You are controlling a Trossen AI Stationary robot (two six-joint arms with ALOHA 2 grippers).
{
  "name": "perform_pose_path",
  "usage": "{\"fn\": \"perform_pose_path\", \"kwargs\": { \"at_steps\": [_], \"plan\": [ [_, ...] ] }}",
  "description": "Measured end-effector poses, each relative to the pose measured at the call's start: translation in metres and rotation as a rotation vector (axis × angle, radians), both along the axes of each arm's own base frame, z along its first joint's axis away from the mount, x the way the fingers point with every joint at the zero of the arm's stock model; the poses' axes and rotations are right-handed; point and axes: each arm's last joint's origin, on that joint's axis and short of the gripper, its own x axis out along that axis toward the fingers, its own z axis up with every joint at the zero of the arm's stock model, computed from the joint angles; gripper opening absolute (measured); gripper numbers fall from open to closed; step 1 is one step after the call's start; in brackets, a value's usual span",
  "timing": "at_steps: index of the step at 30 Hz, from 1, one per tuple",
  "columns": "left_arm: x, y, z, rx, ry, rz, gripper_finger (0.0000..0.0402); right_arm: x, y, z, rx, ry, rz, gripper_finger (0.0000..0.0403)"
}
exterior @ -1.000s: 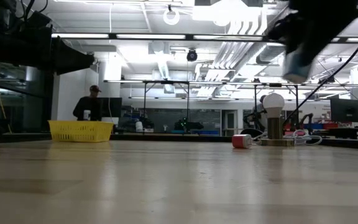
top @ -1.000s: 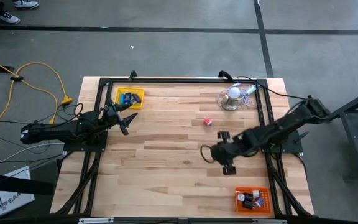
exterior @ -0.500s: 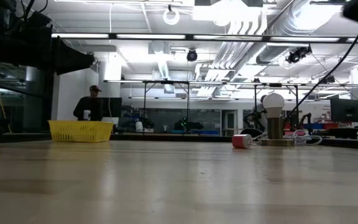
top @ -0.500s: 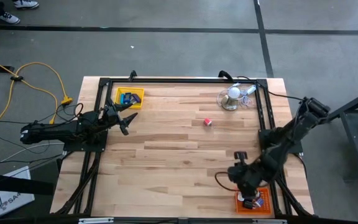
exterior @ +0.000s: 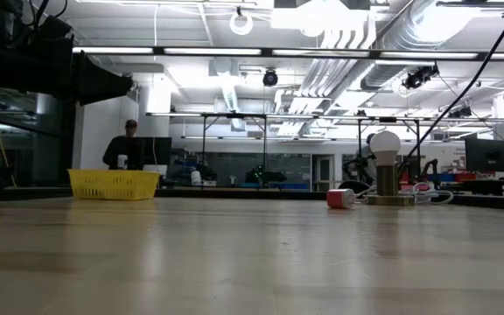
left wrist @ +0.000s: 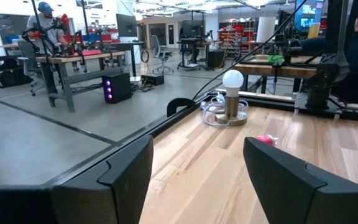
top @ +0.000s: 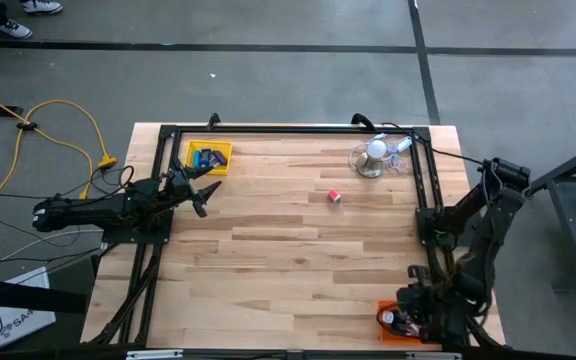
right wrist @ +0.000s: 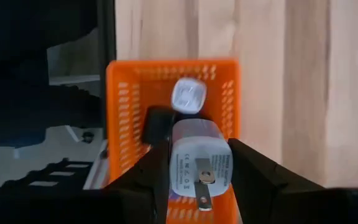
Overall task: Pick & Place Office items
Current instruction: Put the blue charger adapter into the orange bin
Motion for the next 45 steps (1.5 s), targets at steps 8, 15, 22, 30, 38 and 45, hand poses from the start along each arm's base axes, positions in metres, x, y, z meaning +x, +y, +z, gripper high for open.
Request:
{"fn": "perform_pose_path", "kwargs": {
  "at_steps": [8,15,22,30,38,45],
  "plan": [
    [0.000,0.000,0.000,0.000,0.000,0.000,0.0243,-0.023,0.018,-0.015,-0.032,0.059,-0.043,0.0123],
    [0.000,0.000,0.000,0.000,0.000,0.000,0.0243,-0.030,0.038,-0.036,-0.045,0.083,-0.049,0.0124],
    [0.000,0.000,0.000,0.000,0.000,0.000,0.0243,-0.028,0.051,-0.056,-0.053,0.105,-0.040,0.0124],
    [0.000,0.000,0.000,0.000,0.000,0.000,0.0243,-0.027,0.053,-0.059,-0.053,0.106,-0.040,0.0137],
    [0.000,0.000,0.000,0.000,0.000,0.000,0.0243,-0.026,0.053,-0.059,-0.043,0.133,-0.037,0.0160],
    [0.000,0.000,0.000,0.000,0.000,0.000,0.0243,-0.023,0.051,-0.059,-0.054,0.124,-0.002,0.0178]
  ]
}}
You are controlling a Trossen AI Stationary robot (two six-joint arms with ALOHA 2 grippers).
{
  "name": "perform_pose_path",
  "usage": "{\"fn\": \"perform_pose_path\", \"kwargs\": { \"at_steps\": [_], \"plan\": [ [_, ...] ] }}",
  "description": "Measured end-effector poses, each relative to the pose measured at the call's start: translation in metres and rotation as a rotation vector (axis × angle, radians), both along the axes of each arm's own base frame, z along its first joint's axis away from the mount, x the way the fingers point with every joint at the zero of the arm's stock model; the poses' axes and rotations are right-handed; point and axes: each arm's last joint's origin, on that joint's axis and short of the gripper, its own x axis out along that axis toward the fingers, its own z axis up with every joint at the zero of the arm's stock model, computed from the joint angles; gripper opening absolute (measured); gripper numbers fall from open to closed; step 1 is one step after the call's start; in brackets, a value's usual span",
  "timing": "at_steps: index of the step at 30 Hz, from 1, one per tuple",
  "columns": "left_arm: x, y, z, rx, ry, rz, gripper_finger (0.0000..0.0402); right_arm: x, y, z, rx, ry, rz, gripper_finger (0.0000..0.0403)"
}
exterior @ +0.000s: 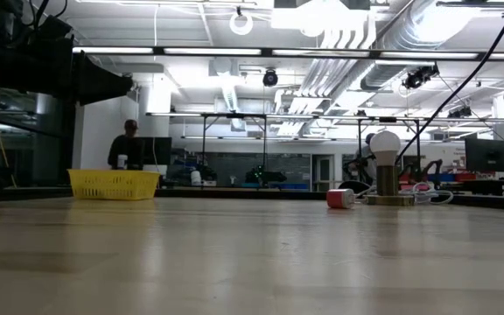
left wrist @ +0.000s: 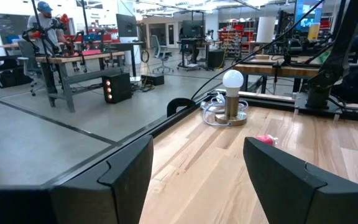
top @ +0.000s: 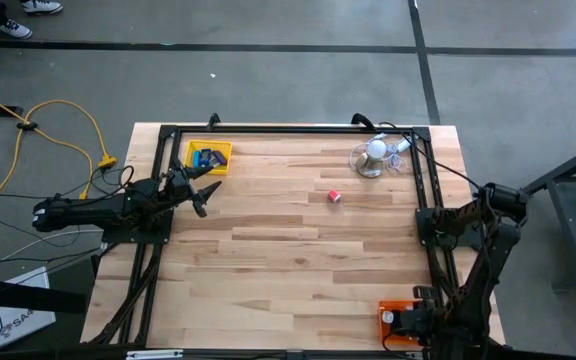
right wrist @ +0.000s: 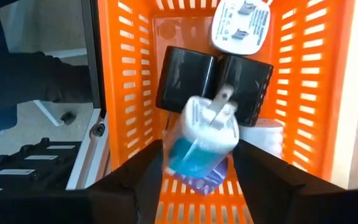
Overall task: Pick & Place Office items
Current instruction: Put the blue charger adapter into the orange bin
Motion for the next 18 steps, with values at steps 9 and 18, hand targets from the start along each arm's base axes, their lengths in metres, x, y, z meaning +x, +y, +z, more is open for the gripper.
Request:
{"fn": "perform_pose_path", "kwargs": {
  "at_steps": [9,18],
  "plan": [
    [0.0000,0.0000,0.0000,0.000,0.000,0.000,0.0243,0.0020,-0.0007,-0.0001,0.001,0.004,-0.001,0.0195],
    [0.0000,0.0000,0.0000,0.000,0.000,0.000,0.0243,0.0052,-0.0037,0.0039,0.015,0.018,0.013,0.0195]
  ]
}}
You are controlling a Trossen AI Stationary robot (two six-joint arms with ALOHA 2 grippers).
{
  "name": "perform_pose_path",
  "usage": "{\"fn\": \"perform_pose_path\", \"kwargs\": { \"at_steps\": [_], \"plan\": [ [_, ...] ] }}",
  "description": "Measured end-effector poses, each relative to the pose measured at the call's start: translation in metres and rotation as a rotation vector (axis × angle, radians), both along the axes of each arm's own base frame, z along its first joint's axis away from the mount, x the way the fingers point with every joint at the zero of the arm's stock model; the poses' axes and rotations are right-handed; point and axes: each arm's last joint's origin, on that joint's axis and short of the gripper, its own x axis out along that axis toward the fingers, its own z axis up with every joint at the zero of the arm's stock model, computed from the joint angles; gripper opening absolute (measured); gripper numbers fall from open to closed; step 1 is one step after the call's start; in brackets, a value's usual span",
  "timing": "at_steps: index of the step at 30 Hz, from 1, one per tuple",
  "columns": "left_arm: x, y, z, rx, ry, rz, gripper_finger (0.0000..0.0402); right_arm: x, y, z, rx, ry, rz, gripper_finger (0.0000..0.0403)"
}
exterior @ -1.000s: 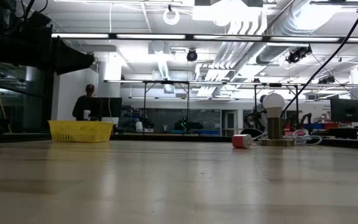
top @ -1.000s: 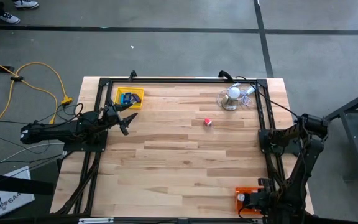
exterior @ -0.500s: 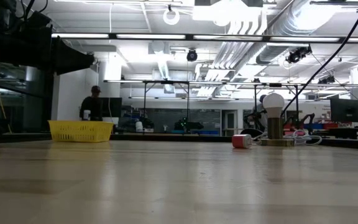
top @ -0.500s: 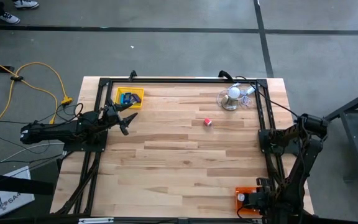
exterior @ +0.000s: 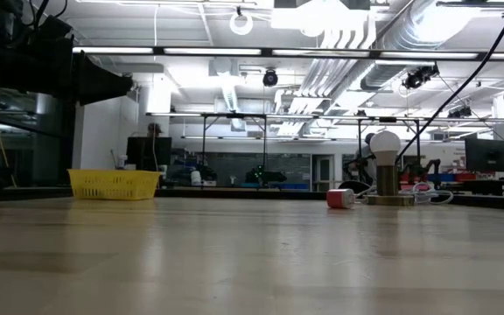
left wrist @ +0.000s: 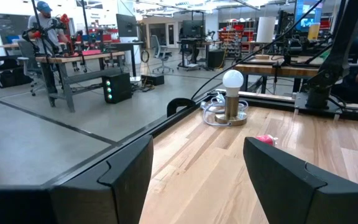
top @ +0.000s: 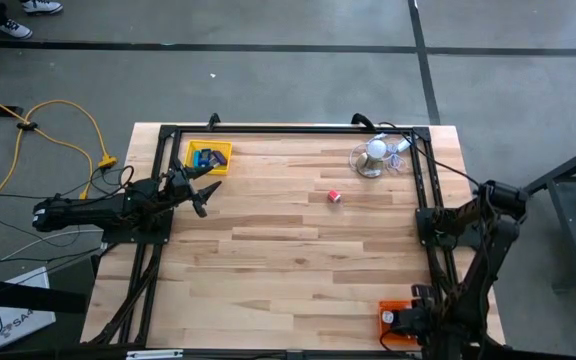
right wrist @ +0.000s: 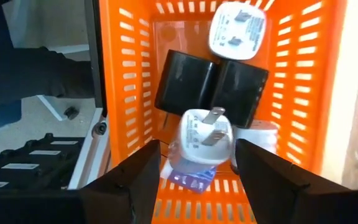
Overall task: Pick & Place Office items
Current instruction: Put the blue charger adapter into the orange bin, then put the pink charger adapter into the orange bin
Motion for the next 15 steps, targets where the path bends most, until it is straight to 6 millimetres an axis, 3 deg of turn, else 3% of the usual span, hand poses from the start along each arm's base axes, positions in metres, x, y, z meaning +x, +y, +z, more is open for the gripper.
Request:
{"fn": "perform_pose_path", "kwargs": {
  "at_steps": [15],
  "plan": [
    [0.000,0.000,0.000,0.000,0.000,0.000,0.0243,0.008,-0.033,0.039,0.055,0.012,-0.044,0.0195]
  ]
}}
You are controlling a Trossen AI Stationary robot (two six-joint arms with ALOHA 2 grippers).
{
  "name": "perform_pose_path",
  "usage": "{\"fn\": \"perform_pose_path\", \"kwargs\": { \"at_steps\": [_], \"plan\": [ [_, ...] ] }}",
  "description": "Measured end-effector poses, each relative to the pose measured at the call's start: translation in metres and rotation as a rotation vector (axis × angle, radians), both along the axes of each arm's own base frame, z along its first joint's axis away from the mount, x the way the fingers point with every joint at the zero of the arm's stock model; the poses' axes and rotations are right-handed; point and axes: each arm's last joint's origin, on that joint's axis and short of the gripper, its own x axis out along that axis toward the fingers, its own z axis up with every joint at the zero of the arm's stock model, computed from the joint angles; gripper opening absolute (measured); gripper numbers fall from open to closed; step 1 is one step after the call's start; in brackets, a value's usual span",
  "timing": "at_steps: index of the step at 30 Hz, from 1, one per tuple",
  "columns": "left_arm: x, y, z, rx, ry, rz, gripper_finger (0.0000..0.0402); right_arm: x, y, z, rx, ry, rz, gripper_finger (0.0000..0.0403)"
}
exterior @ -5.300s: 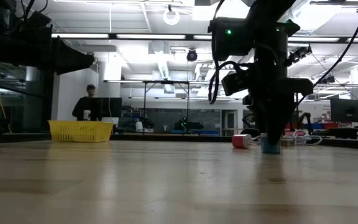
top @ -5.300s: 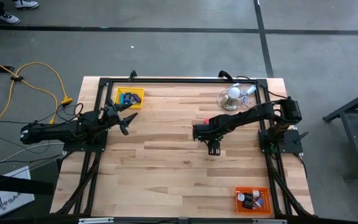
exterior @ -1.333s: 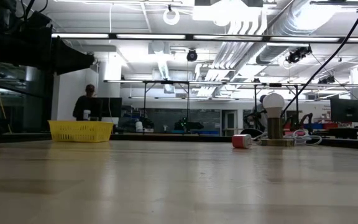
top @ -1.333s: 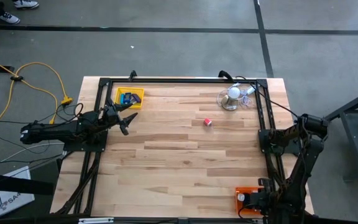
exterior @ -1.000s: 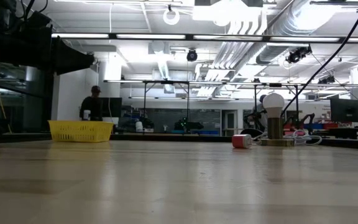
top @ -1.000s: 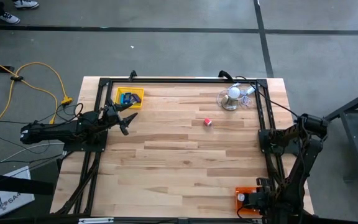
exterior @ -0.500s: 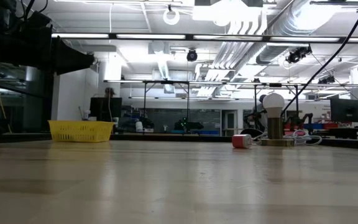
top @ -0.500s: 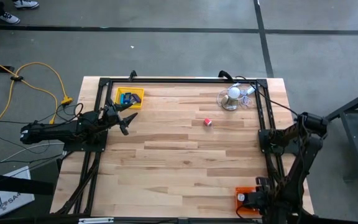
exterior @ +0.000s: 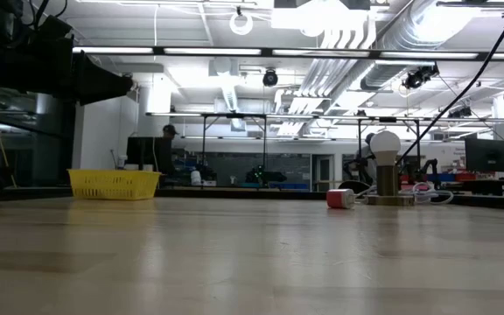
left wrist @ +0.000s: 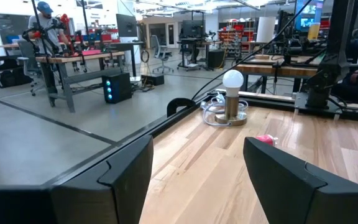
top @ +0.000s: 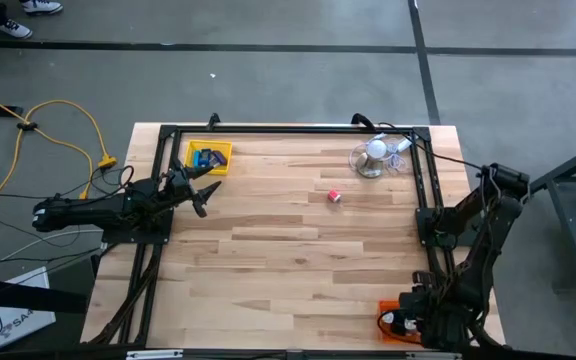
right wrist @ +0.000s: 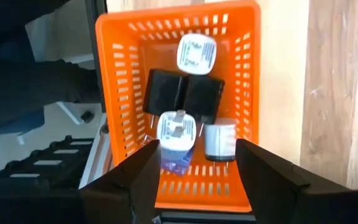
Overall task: Pick & Place Office items
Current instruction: Put the pink charger adapter into the orange bin
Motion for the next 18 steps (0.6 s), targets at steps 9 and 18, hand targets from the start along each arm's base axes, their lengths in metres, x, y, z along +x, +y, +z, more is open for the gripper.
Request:
{"fn": "perform_pose_path", "kwargs": {
  "at_steps": [9,18],
  "plan": [
    [0.000,0.000,0.000,0.000,0.000,0.000,0.0243,0.021,-0.011,0.001,-0.041,-0.071,-0.001,0.0195],
    [0.000,0.000,0.000,0.000,-0.001,0.001,0.0243,0.074,-0.053,0.001,-0.129,-0.143,-0.086,0.0195]
  ]
}}
